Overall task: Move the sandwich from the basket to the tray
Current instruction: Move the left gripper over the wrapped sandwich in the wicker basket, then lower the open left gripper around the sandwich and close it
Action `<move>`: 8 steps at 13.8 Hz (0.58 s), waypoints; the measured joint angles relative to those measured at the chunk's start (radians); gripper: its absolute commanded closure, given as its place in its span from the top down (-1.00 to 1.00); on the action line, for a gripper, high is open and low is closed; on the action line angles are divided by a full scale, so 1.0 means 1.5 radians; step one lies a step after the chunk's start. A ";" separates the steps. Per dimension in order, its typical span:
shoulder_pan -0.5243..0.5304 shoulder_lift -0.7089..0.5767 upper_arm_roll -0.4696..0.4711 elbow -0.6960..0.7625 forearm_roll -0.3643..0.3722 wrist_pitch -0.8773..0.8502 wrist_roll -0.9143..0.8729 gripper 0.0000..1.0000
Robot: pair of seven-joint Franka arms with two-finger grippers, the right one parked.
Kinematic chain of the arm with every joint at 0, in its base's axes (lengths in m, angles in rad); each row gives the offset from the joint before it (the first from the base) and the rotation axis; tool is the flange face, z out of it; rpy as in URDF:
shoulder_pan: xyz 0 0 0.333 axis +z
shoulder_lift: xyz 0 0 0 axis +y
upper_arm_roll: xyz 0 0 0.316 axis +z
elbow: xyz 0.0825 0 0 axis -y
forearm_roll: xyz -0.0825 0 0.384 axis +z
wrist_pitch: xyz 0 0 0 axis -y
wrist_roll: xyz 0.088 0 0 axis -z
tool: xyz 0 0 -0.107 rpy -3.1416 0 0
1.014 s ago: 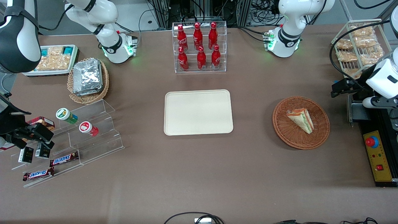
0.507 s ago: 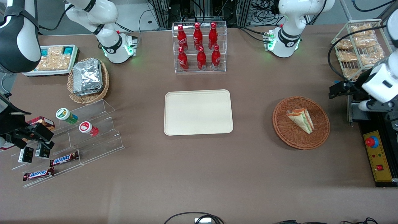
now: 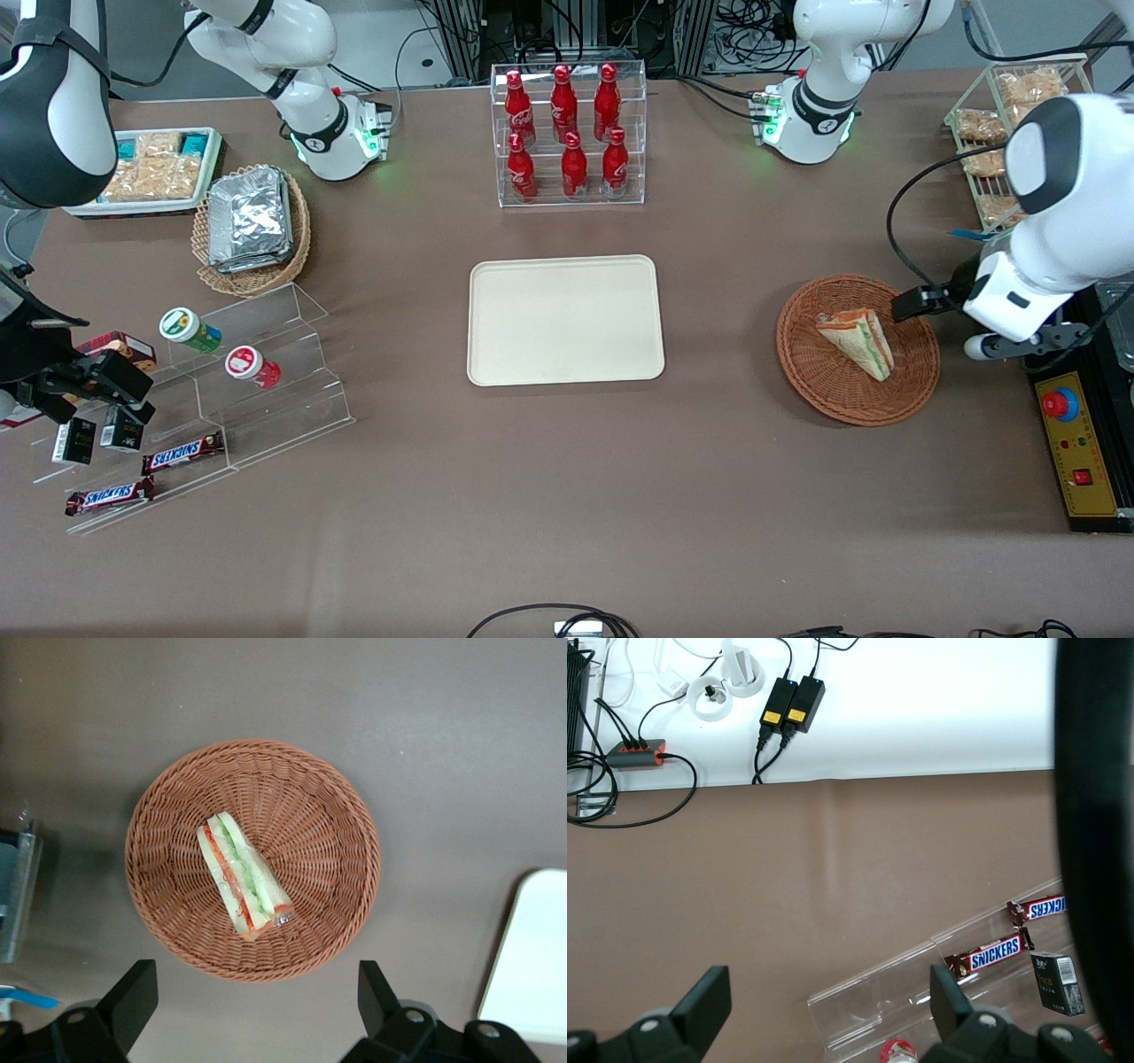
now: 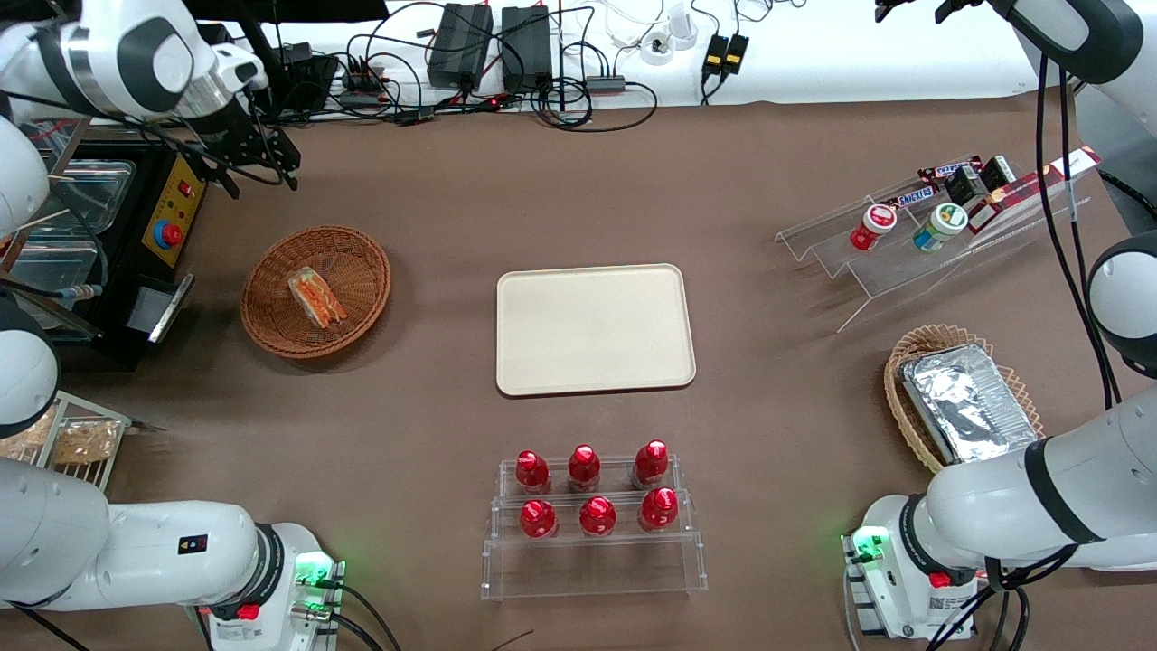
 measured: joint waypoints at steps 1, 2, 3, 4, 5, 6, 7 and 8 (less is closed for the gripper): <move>0.000 -0.004 0.000 -0.028 0.000 0.030 -0.022 1.00; 0.000 -0.009 0.000 -0.058 0.000 0.062 -0.044 1.00; 0.000 -0.014 0.000 -0.088 0.000 0.092 -0.063 1.00; 0.000 -0.018 0.000 -0.117 0.000 0.121 -0.080 1.00; 0.000 -0.020 0.000 -0.143 0.000 0.151 -0.095 1.00; 0.000 -0.021 0.000 -0.165 0.000 0.175 -0.109 1.00; 0.000 -0.021 0.000 -0.181 0.000 0.194 -0.119 1.00; 0.000 -0.021 0.000 -0.194 0.000 0.211 -0.128 1.00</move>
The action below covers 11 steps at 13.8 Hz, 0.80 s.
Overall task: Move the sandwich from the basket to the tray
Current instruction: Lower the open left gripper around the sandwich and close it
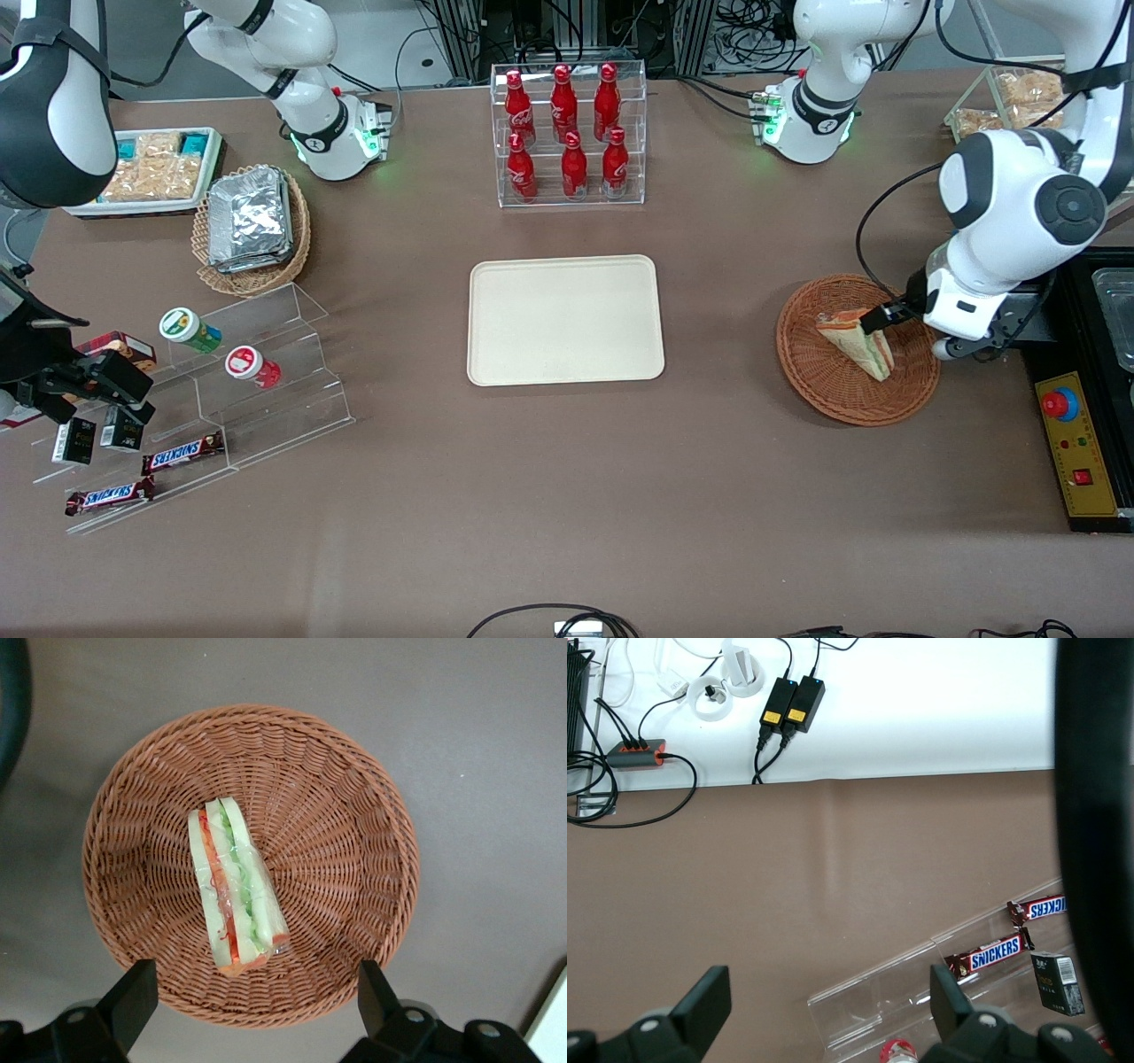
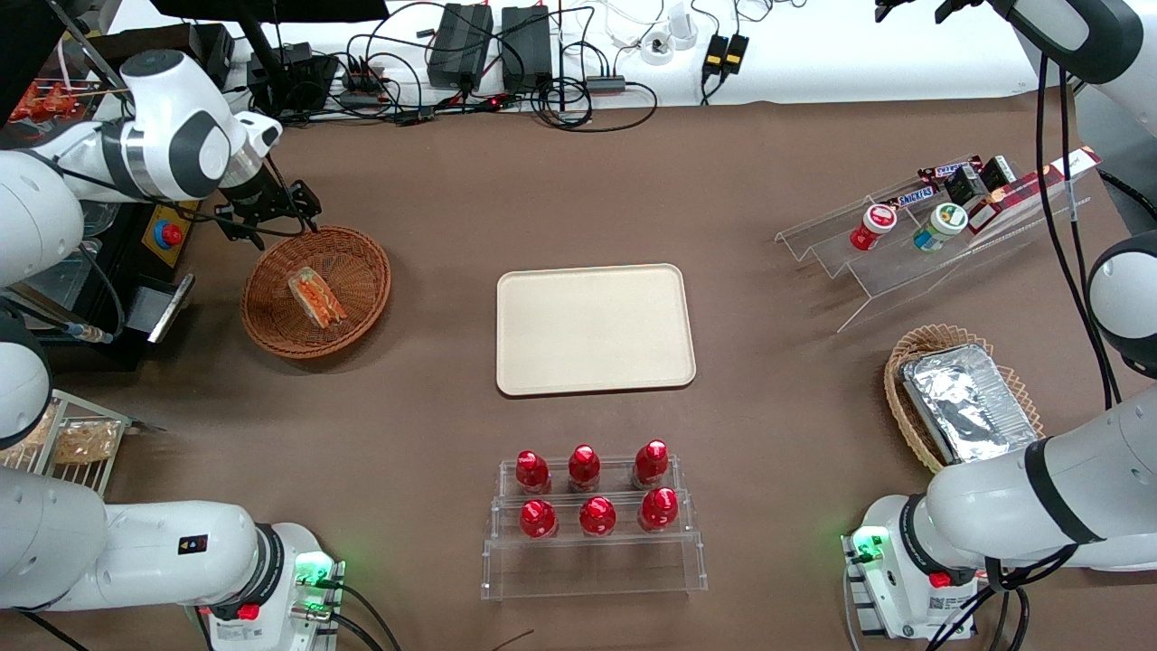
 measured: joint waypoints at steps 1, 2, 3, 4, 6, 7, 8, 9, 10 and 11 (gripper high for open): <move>0.000 0.000 0.000 -0.013 0.000 0.018 -0.009 1.00; 0.000 0.000 0.001 -0.028 0.000 0.041 -0.018 1.00; 0.000 0.000 0.002 -0.046 0.000 0.067 -0.027 1.00; 0.000 0.000 0.003 -0.067 0.000 0.098 -0.034 1.00; 0.001 0.001 0.004 -0.112 0.000 0.164 -0.043 1.00; 0.001 0.003 0.005 -0.132 0.000 0.191 -0.048 1.00; 0.001 0.007 0.006 -0.148 0.000 0.214 -0.052 1.00; 0.001 0.014 0.006 -0.158 0.000 0.232 -0.055 1.00; 0.001 0.024 0.006 -0.165 0.000 0.253 -0.057 1.00; 0.001 0.036 0.007 -0.170 0.000 0.273 -0.057 1.00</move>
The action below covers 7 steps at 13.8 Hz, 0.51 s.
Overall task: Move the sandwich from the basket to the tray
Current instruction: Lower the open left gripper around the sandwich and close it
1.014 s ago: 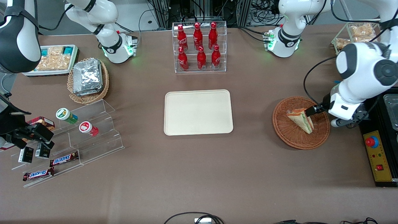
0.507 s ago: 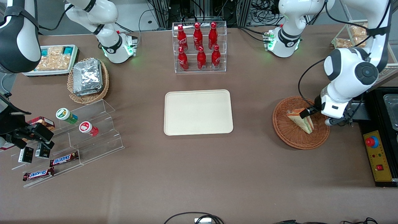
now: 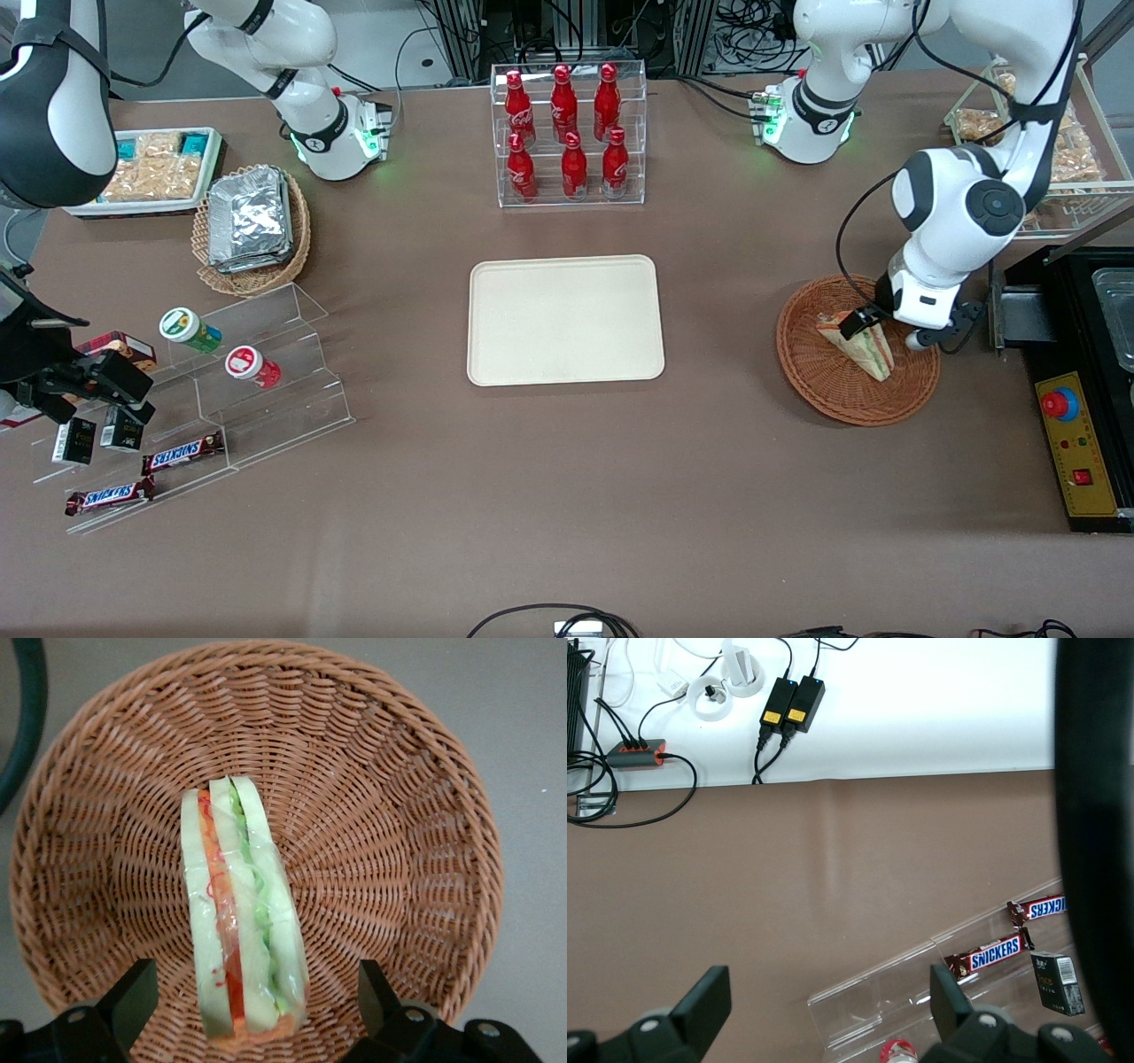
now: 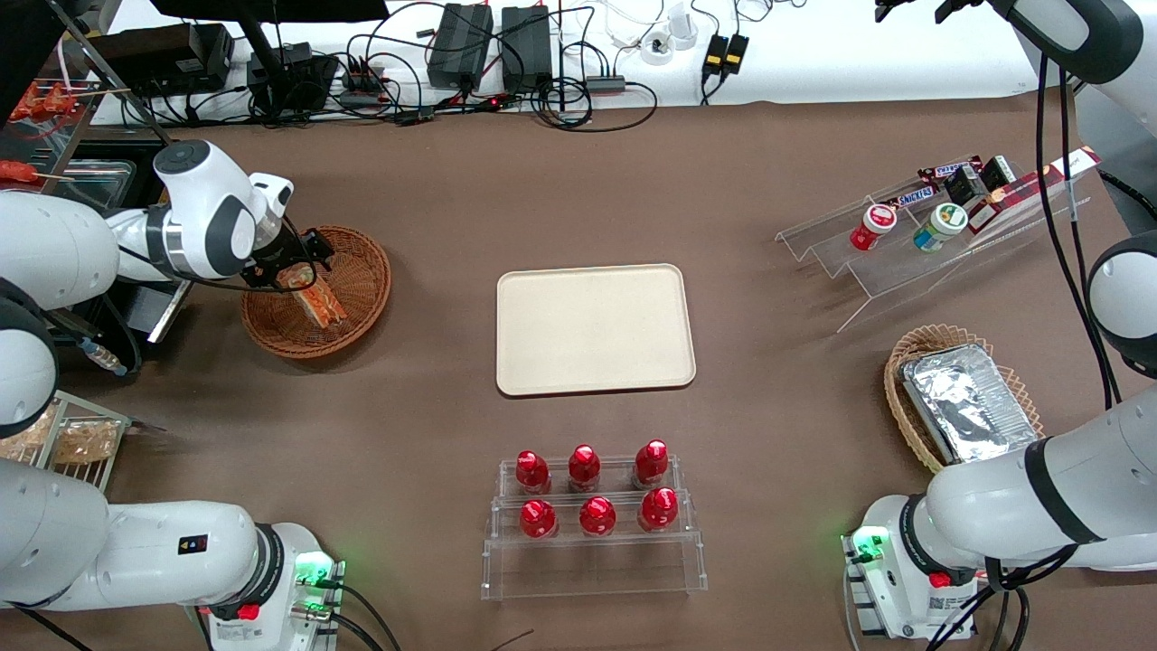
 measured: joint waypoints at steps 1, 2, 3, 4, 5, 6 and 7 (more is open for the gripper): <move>0.000 0.014 0.001 -0.002 0.000 0.017 -0.001 1.00; 0.000 0.026 0.002 -0.003 0.000 0.029 -0.001 1.00; 0.000 0.038 0.004 -0.002 0.000 0.038 -0.001 1.00; 0.000 0.046 0.006 -0.002 0.000 0.045 -0.001 1.00; 0.000 0.051 0.008 -0.002 0.000 0.050 -0.001 0.90; 0.000 0.055 0.010 -0.002 0.000 0.051 -0.002 0.31; 0.000 0.057 0.011 -0.002 0.000 0.052 -0.003 -0.38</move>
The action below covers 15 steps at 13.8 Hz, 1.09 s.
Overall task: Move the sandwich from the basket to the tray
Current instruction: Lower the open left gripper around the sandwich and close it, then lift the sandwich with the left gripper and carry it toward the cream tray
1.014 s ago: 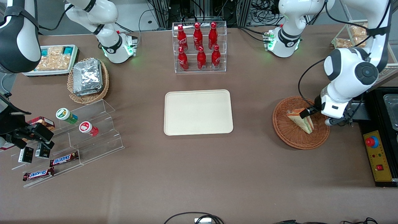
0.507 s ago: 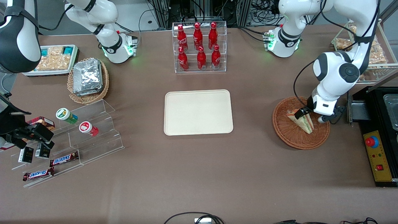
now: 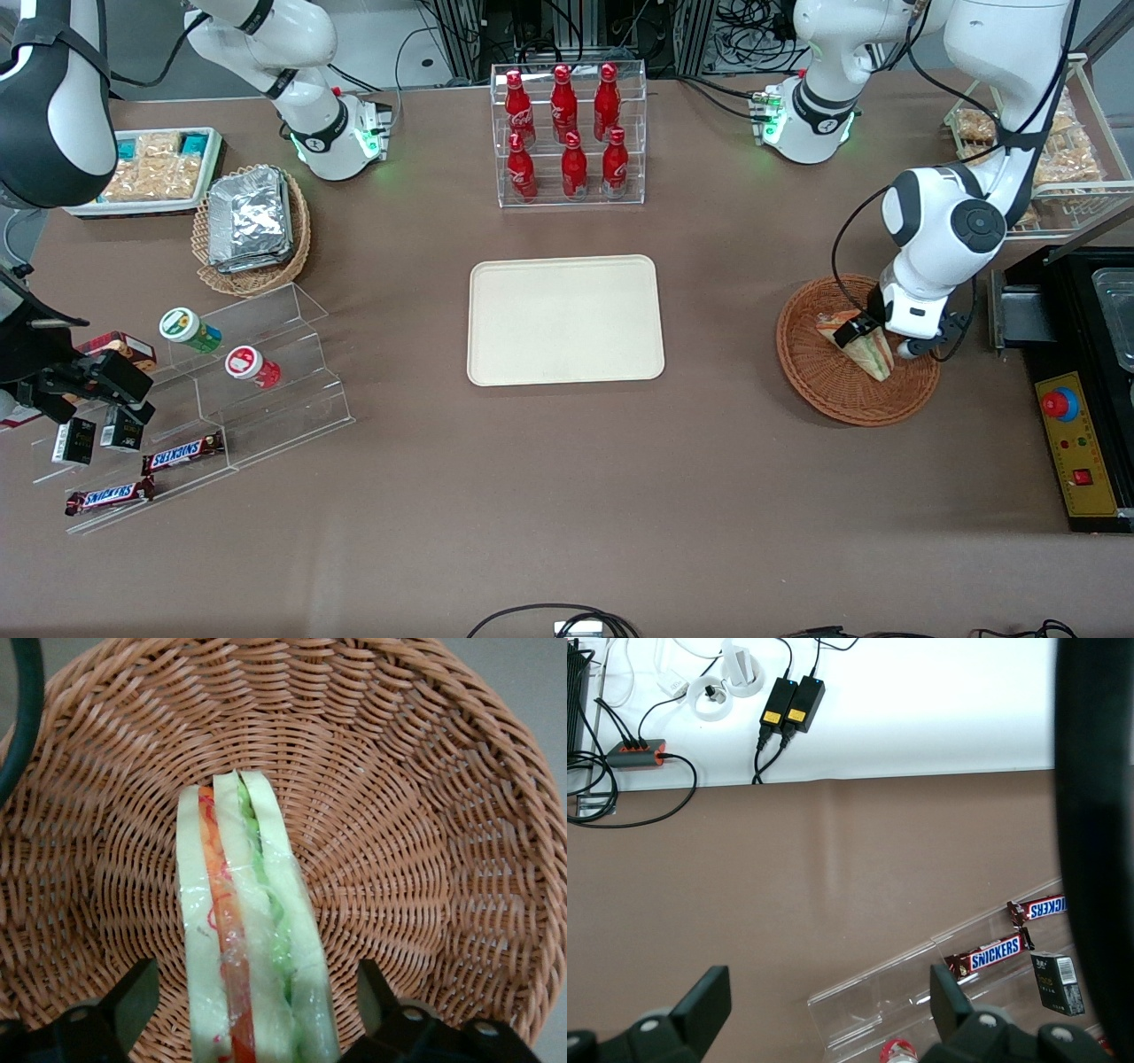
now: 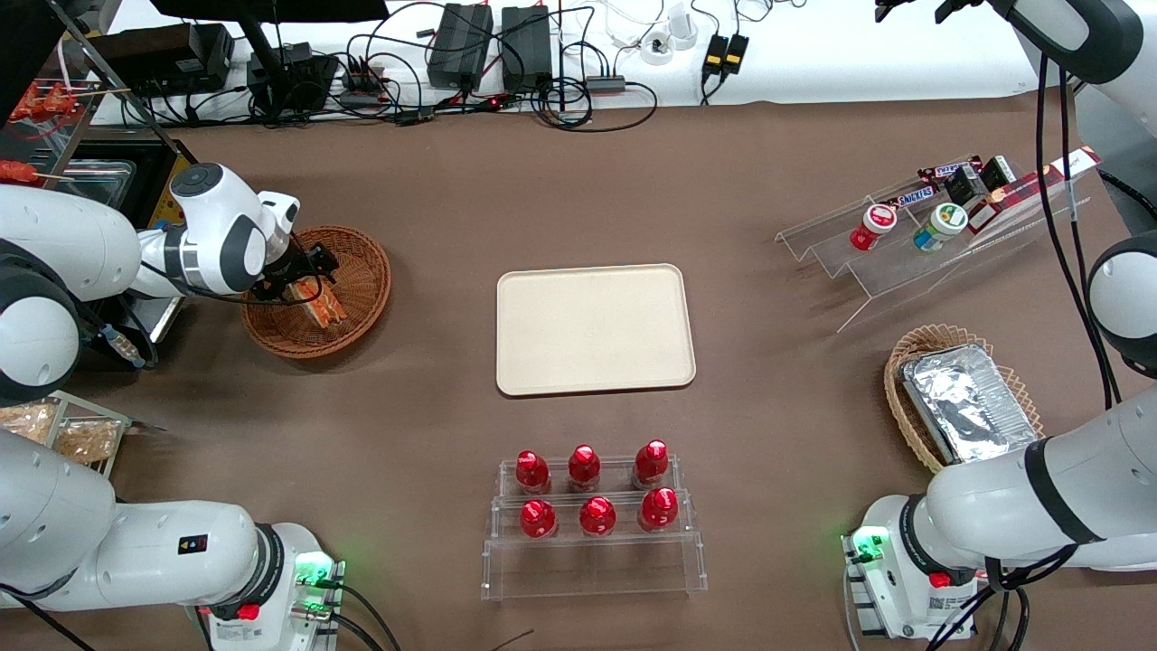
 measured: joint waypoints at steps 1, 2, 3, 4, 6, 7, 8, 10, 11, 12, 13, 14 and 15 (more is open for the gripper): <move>0.000 0.001 0.000 0.000 0.000 0.001 -0.007 -0.99; 0.000 0.002 0.000 0.000 0.000 0.001 -0.012 -1.00; 0.000 0.003 0.000 0.000 0.000 0.001 -0.017 -1.00; 0.000 0.004 0.000 0.000 0.000 0.001 -0.019 -1.00; 0.000 0.005 0.000 0.000 0.000 0.001 -0.021 -1.00; 0.000 0.005 0.000 0.001 0.000 0.001 -0.022 -1.00; 0.000 0.004 0.000 0.004 0.000 0.001 -0.022 -1.00; 0.000 -0.003 0.000 0.019 0.000 -0.019 -0.022 -1.00; 0.000 -0.012 0.000 0.038 0.002 -0.055 -0.022 -1.00; 0.000 -0.024 0.000 0.063 0.011 -0.101 -0.021 -1.00; -0.001 -0.037 -0.001 0.095 0.029 -0.158 -0.021 -1.00; -0.002 -0.048 -0.003 0.134 0.044 -0.217 -0.021 -1.00; -0.005 -0.056 -0.007 0.177 0.053 -0.271 -0.021 -1.00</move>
